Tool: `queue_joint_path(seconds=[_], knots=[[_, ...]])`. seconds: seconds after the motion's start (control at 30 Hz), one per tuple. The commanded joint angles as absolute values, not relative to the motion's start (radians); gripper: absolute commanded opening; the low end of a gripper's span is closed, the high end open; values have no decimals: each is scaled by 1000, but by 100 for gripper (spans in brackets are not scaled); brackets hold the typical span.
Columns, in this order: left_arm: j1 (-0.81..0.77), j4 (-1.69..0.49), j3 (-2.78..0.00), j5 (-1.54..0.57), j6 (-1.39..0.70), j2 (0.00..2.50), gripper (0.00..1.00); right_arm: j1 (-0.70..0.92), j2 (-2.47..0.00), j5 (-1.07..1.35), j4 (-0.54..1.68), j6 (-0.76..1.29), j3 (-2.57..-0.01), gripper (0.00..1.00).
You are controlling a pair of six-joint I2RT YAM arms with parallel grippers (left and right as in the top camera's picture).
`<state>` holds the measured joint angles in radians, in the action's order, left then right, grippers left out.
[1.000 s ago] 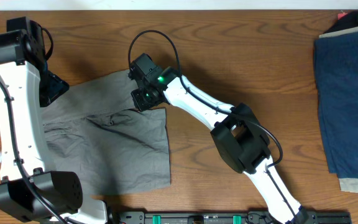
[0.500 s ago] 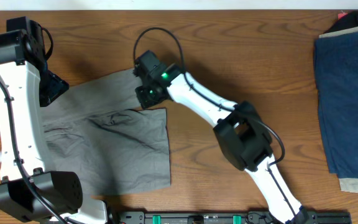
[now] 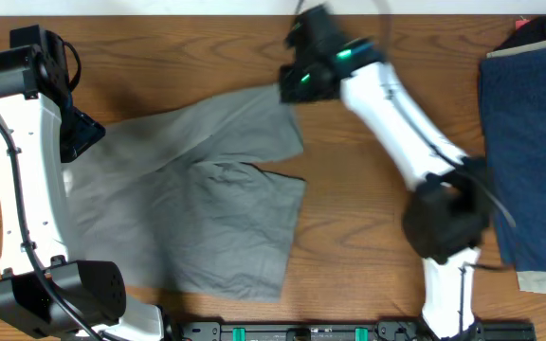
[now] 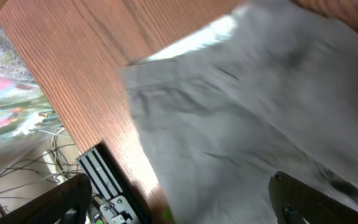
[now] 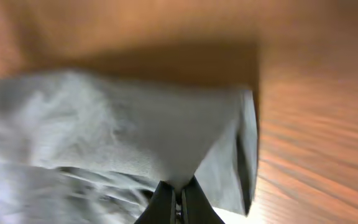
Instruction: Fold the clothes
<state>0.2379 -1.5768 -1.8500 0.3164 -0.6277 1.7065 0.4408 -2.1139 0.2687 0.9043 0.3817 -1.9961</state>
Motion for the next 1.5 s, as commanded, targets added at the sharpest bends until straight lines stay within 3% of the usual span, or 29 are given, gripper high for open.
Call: queue_joint_path(seconds=[0.0,0.23,0.47,0.5,0.9,1.47], knots=[[240,-1580,-1847,307,-629,1706,91,369,-2023,258,923,363,-2003,1],[240,-1575,-1847,273,-628,1706,92,337,-1973,267,1009,319,-2003,1],[231,-1538,-1846,-10,-443,1714,93,389,-1977,266,1058,316,-2000,1],[226,-1531,-1843,-36,-421,1719,97,400,-1977,266,1056,317,-2000,1],[223,-1414,-1777,-210,-323,1909,98,440,-1977,243,1068,316,-2000,1],[226,-1285,-1777,-209,-243,2209,98,441,-1977,208,1086,298,-2000,1]])
